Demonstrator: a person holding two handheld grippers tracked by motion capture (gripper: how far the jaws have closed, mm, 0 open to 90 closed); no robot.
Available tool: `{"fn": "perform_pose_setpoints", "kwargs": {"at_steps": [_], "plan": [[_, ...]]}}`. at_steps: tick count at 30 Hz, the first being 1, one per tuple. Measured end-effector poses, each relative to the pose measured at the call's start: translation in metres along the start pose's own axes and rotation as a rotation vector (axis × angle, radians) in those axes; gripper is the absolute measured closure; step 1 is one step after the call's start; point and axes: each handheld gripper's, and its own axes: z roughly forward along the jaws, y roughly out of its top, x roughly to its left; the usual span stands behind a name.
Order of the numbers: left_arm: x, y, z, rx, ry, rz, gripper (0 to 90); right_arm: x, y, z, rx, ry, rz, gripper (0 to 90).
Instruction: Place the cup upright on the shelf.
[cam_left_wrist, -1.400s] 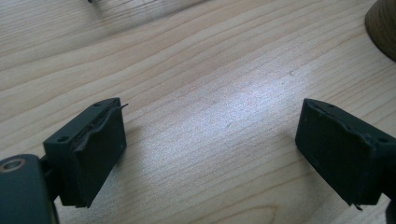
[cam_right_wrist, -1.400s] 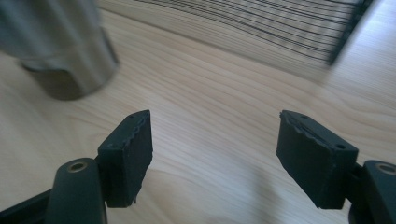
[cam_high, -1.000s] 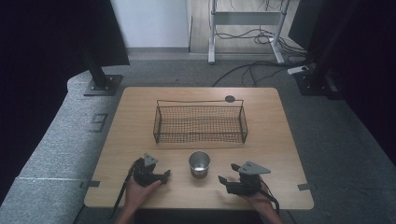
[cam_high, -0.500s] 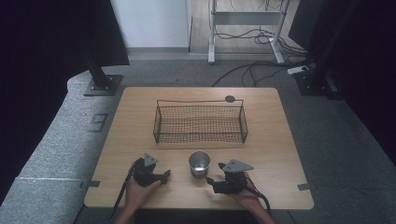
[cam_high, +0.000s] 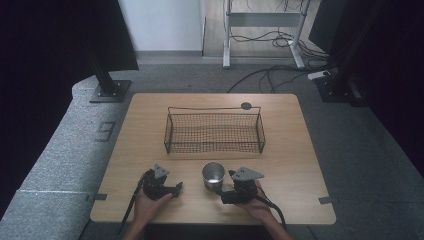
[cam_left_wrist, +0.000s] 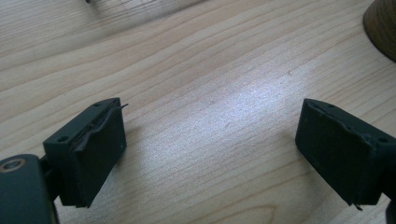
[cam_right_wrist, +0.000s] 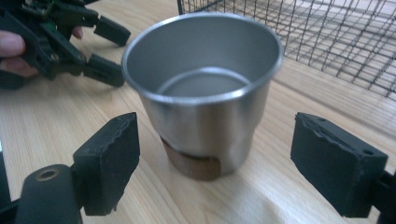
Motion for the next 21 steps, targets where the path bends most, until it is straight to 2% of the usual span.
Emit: {"fn": "perform_pose_setpoints", "kwargs": {"at_steps": [4,9,11,21], "plan": [[0.000,0.000,0.000,0.000,-0.002,0.001,8.4,0.007,0.008,0.012,0.004,-0.003,-0.016,13.0],[0.000,0.000,0.000,-0.001,-0.003,0.001,8.4,0.007,0.010,0.023,0.017,-0.004,-0.011,13.7],[0.000,0.000,0.000,-0.001,-0.003,0.001,8.4,0.007,0.009,0.025,0.022,-0.013,-0.012,17.7],[0.000,0.000,0.000,-0.001,-0.004,0.003,8.6,0.007,0.007,0.023,0.020,-0.006,-0.031,17.9]]}}
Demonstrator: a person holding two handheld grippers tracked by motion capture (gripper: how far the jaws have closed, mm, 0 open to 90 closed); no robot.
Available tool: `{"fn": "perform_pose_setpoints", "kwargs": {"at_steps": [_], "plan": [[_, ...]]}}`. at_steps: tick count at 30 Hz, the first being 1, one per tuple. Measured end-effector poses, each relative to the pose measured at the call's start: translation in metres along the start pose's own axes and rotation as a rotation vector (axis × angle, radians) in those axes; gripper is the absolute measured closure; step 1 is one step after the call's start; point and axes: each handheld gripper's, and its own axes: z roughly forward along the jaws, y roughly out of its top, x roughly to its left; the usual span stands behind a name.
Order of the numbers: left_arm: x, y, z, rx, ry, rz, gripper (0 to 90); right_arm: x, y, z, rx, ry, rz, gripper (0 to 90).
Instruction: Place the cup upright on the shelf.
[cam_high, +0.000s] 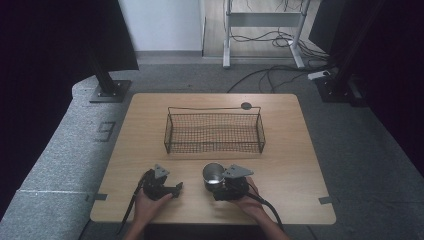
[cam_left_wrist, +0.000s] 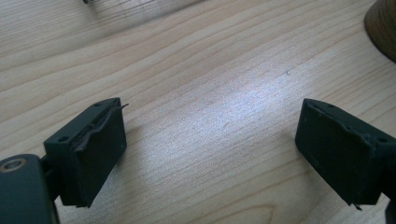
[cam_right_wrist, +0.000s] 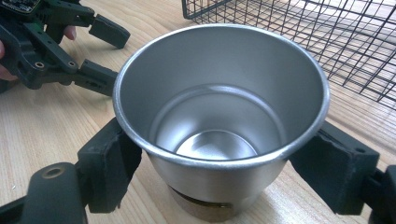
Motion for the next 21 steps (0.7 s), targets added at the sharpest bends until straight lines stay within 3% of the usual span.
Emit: {"fn": "perform_pose_setpoints", "kwargs": {"at_steps": [21], "plan": [[0.000,0.000,0.000,-0.001,-0.001,0.000,8.8,-0.008,0.002,-0.011,-0.027,-0.017,0.031,18.2]]}}
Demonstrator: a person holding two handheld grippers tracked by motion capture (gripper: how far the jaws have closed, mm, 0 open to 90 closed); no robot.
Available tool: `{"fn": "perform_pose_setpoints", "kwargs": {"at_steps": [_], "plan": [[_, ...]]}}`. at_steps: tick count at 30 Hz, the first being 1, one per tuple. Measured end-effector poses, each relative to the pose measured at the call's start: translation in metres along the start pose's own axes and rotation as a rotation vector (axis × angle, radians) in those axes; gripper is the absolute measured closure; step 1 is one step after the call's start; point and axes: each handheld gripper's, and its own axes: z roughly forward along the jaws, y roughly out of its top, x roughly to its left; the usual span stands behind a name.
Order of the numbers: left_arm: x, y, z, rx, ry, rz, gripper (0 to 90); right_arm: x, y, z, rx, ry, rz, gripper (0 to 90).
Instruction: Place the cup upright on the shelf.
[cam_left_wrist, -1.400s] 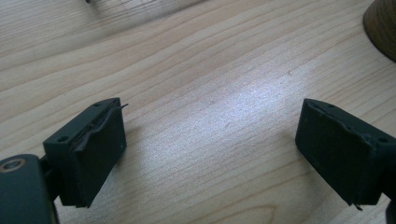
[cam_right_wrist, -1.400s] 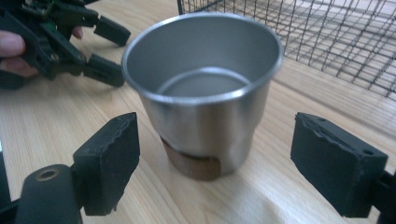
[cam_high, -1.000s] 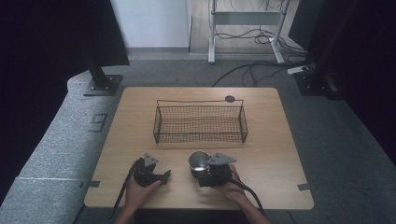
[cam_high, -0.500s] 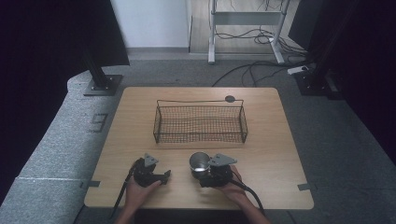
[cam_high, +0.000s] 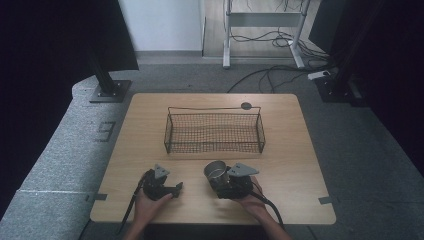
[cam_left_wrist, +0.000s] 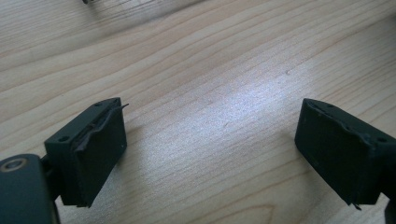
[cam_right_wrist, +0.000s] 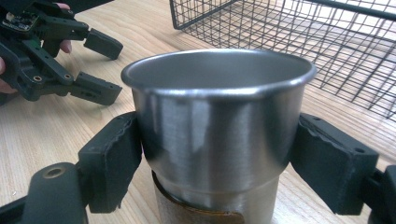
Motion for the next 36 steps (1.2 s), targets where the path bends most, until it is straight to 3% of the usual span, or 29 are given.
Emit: {"fn": "perform_pose_setpoints", "kwargs": {"at_steps": [13,36], "plan": [[0.000,0.000,0.000,-0.001,-0.001,0.001,9.0,-0.007,0.000,-0.010,0.005,-0.003,-0.010,18.3],[0.000,0.000,0.000,0.000,-0.002,0.002,9.0,-0.011,0.010,-0.024,-0.047,-0.009,-0.021,18.4]]}}
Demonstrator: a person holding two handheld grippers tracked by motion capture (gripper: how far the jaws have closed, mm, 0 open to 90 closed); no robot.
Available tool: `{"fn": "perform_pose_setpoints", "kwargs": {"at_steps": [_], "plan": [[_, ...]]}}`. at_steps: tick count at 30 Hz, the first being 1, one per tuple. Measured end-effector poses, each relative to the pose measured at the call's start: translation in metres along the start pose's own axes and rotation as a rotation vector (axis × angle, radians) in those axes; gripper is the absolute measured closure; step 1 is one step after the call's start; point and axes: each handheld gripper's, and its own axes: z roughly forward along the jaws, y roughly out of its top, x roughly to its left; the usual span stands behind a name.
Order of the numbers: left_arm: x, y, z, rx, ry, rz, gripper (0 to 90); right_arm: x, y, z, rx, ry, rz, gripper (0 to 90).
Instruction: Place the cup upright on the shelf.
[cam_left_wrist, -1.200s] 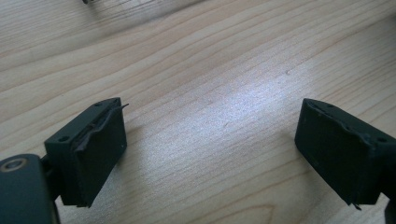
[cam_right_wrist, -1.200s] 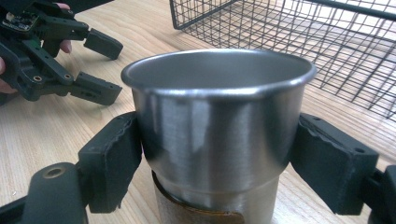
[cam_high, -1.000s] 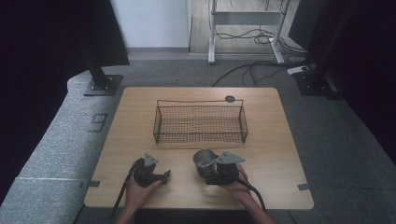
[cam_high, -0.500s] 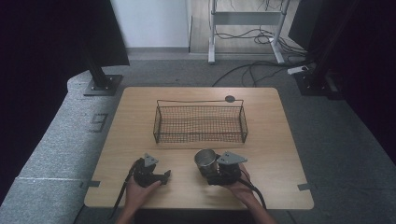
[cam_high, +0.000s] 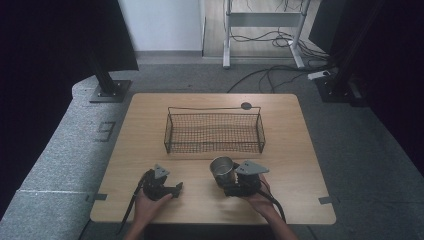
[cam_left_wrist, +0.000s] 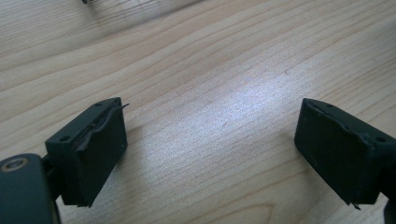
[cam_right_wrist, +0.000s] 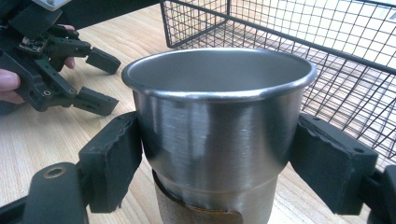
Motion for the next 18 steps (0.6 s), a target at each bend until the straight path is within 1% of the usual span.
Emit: {"fn": "perform_pose_setpoints", "kwargs": {"at_steps": [10,16,18], "plan": [[0.000,0.000,0.000,0.000,0.000,0.000,9.1,-0.001,0.002,-0.002,-0.010,0.003,0.004,18.4],[0.000,0.000,0.000,0.000,0.000,0.000,9.0,-0.003,0.008,-0.006,-0.027,0.001,0.006,18.4],[0.000,0.000,0.000,0.000,0.000,0.000,9.1,-0.006,0.011,-0.008,-0.040,-0.003,0.010,18.4]]}}
